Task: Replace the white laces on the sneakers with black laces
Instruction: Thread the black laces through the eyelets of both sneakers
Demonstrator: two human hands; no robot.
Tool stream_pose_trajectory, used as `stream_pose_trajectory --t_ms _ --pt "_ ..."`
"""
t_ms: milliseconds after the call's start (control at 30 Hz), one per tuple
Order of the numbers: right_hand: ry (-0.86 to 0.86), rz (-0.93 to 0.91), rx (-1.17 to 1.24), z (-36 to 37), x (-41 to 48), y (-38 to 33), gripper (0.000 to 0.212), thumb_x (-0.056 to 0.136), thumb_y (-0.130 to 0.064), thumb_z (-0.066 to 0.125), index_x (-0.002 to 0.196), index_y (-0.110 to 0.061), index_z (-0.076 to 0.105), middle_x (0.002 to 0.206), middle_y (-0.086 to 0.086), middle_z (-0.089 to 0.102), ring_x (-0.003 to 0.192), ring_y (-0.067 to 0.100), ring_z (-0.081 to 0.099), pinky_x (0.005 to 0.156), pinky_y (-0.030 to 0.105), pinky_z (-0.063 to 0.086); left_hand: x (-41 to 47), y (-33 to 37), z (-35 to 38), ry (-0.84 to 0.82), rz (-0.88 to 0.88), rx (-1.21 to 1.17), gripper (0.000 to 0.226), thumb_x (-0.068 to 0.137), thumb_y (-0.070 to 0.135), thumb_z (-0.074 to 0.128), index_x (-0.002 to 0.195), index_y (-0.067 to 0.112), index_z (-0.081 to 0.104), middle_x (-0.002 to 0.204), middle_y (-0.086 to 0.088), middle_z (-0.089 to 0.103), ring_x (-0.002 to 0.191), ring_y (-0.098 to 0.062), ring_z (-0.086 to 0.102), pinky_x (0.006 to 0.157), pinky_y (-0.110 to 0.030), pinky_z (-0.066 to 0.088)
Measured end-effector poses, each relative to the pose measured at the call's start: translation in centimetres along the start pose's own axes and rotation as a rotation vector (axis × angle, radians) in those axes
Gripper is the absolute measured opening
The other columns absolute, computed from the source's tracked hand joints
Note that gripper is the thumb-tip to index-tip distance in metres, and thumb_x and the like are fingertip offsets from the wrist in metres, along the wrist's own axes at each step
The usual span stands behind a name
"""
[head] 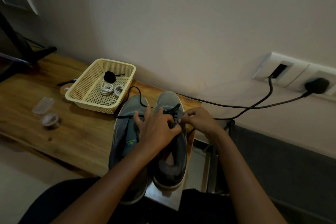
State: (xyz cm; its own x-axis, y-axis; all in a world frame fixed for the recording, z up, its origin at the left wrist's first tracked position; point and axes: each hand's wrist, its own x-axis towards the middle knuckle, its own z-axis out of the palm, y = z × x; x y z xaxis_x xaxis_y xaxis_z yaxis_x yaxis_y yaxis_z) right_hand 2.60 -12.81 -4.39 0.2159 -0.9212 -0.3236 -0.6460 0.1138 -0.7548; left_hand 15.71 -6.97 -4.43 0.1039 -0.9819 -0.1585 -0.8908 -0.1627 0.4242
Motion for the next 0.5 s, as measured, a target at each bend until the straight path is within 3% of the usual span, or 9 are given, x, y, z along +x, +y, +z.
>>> stream_pose_trajectory --t_ms 100,200,267,300,367,433,500 --pt "0.095 0.068 0.236 -0.5 -0.1 -0.3 0.028 0.081 -0.006 0.063 0.055 -0.009 0.053 0.066 0.014 0.056 0.07 0.022 0.051 0.069 0.032 0.043 0.0 0.1 0.0 0.001 0.006 0.002 0.029 0.089 0.053 0.05 0.105 0.034 0.063 0.154 0.005 0.029 0.146 -0.025 0.001 0.111 -0.058 -0.005" --pt "0.154 0.222 0.552 -0.9 0.2 0.0 0.023 0.076 0.007 0.054 0.056 -0.004 0.054 0.093 0.029 0.065 0.08 0.026 0.064 0.074 0.032 0.052 0.0 0.1 -0.1 -0.004 0.0 -0.011 0.027 0.089 0.052 0.05 0.104 0.033 0.063 0.154 0.005 0.028 0.146 -0.025 0.001 0.112 -0.057 -0.005" --pt "0.157 0.307 0.723 -1.0 0.3 0.1 0.025 0.073 0.012 0.046 0.056 -0.004 0.05 0.097 0.027 0.065 0.06 0.017 0.064 0.062 0.026 0.053 -0.1 0.2 -0.2 -0.01 -0.003 -0.011 0.027 0.089 0.052 0.051 0.105 0.033 0.064 0.155 0.005 0.027 0.146 -0.025 0.001 0.112 -0.057 -0.005" --pt "0.162 0.321 0.716 -1.1 0.3 0.2 0.022 0.072 0.011 0.046 0.058 -0.005 0.05 0.098 0.024 0.067 0.054 0.015 0.06 0.057 0.025 0.051 -0.1 0.2 -0.2 -0.012 -0.003 -0.01 0.027 0.089 0.052 0.051 0.105 0.033 0.064 0.155 0.005 0.027 0.146 -0.025 0.001 0.112 -0.057 -0.005" --pt "0.192 0.317 0.544 -1.1 0.3 -0.1 0.012 0.073 0.006 0.053 0.064 -0.003 0.053 0.093 0.016 0.068 0.066 0.017 0.058 0.058 0.026 0.046 -0.1 0.3 -0.2 -0.016 -0.005 -0.011 0.027 0.09 0.051 0.051 0.105 0.033 0.064 0.155 0.004 0.026 0.146 -0.025 0.001 0.112 -0.057 -0.005" --pt "0.221 0.219 0.357 -0.9 0.2 -0.6 0.005 0.074 -0.001 0.06 0.07 0.001 0.058 0.085 0.016 0.06 0.078 0.022 0.054 0.068 0.038 0.049 -0.1 0.2 -0.2 -0.018 -0.006 -0.008 0.028 0.09 0.051 0.05 0.106 0.032 0.064 0.156 0.004 0.026 0.146 -0.025 0.002 0.112 -0.057 -0.005" --pt "0.187 0.122 0.218 -0.7 0.2 -1.0 0.012 0.075 -0.008 0.065 0.073 0.004 0.065 0.081 0.022 0.058 0.078 0.023 0.051 0.08 0.047 0.049 -0.1 0.2 -0.2 -0.014 -0.003 -0.003 0.029 0.09 0.051 0.05 0.107 0.031 0.064 0.155 0.004 0.027 0.146 -0.025 0.002 0.112 -0.057 -0.005"
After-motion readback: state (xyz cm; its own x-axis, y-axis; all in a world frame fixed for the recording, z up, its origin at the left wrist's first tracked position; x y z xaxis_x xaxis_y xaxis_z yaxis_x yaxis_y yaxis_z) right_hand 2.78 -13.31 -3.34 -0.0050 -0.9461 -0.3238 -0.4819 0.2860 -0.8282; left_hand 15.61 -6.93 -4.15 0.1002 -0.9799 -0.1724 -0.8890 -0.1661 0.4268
